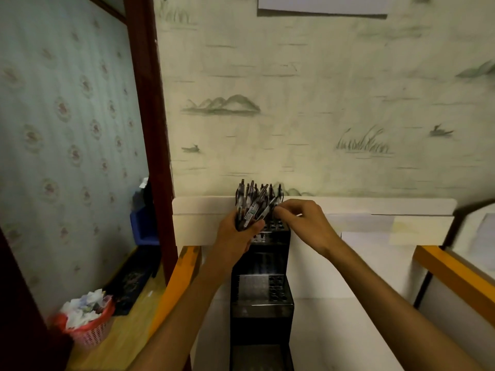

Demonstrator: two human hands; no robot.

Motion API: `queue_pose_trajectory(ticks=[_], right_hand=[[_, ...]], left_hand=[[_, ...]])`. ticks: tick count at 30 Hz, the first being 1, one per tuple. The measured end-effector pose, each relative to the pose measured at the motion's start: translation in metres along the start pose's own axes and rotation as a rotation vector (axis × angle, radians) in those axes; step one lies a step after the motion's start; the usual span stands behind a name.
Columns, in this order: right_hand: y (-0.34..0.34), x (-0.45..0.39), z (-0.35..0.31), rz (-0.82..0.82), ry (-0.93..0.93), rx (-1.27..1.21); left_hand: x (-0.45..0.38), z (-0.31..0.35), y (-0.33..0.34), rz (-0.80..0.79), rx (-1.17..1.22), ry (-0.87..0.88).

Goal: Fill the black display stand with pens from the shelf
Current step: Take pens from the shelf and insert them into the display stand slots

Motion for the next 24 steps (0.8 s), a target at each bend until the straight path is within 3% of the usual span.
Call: queue_pose_trajectory(ticks=[7,12,18,24], right_hand=[[0.016,-0.006,0.014,0.020,0.317,-0.488],[0.008,-0.020,0.017,0.132,0.388,-0.686],[-0.046,-0.050,0.014,0.380,0.101,-0.314],[-0.036,-0.062,0.004,0.332,-0.072,-0.012]], left_hand=[[-0.006,0.005,0.013,-0.066,-0.013,0.036],[-0.011,0.010,0.007,-0.046,-0.010,0.070],[-0.022,-0.011,-0.043,0.183,-0.111,0.029],[-0.026,-0.019,-0.057,0.168,-0.033,-0.014]])
Point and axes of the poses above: each hand's wrist, its own x-axis away from the middle knuckle, its own y-axis out of the palm, z = x × y, the point moved 10 cm from there along -x, towards the middle knuckle, and after that the axes turned 11 degrees about z, right-handed, at the moved point
